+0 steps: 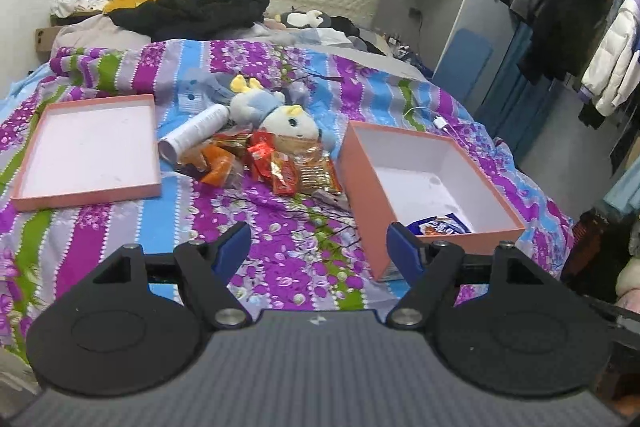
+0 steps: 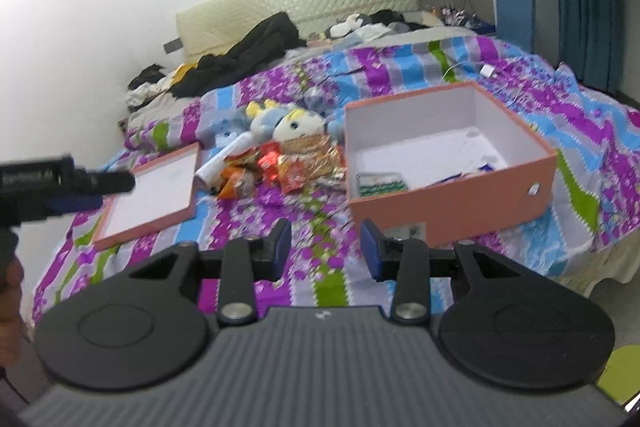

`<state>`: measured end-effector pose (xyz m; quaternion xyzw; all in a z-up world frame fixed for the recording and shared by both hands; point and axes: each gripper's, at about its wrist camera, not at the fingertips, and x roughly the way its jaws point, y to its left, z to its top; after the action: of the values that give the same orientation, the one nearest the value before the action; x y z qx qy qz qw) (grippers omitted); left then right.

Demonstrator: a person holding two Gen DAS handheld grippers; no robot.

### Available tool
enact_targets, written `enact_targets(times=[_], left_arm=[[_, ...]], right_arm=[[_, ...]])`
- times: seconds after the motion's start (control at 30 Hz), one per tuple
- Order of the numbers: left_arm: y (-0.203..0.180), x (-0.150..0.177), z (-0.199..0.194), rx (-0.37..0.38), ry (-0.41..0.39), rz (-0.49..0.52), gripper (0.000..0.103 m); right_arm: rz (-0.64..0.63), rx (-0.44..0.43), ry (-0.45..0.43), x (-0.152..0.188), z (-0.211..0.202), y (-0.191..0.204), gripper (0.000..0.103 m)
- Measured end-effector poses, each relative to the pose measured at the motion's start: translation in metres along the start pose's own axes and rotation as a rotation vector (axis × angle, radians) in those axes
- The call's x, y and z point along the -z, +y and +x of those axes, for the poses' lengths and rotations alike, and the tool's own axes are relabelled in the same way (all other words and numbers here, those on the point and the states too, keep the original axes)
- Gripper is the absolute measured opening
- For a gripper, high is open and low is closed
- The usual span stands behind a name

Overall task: Organize snacks
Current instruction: 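Move both tools back to the snack pile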

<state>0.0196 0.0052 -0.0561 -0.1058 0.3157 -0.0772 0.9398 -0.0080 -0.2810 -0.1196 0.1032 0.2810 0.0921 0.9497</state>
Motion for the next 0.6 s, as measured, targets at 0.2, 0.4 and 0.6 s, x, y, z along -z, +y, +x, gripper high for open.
enact_targets(times=[0.2, 0.4, 0.6], left_arm=[[0.014, 0.003, -0.002, 0.014, 0.004, -0.037, 0.079], [0.024, 0.0, 0.011, 0.031, 0.01, -0.054, 0.079], [0.036, 0.002, 0.026, 0.006, 0.022, -0.085, 0.079]], right_arm=[[-0.043, -0.001, -0.005, 0.002, 0.002, 0.016, 0.041], [-0.054, -0.019, -0.015, 0.001, 0.009, 0.026, 0.041], [-0.086, -0.025, 0.001, -0.002, 0.029, 0.032, 0.041]])
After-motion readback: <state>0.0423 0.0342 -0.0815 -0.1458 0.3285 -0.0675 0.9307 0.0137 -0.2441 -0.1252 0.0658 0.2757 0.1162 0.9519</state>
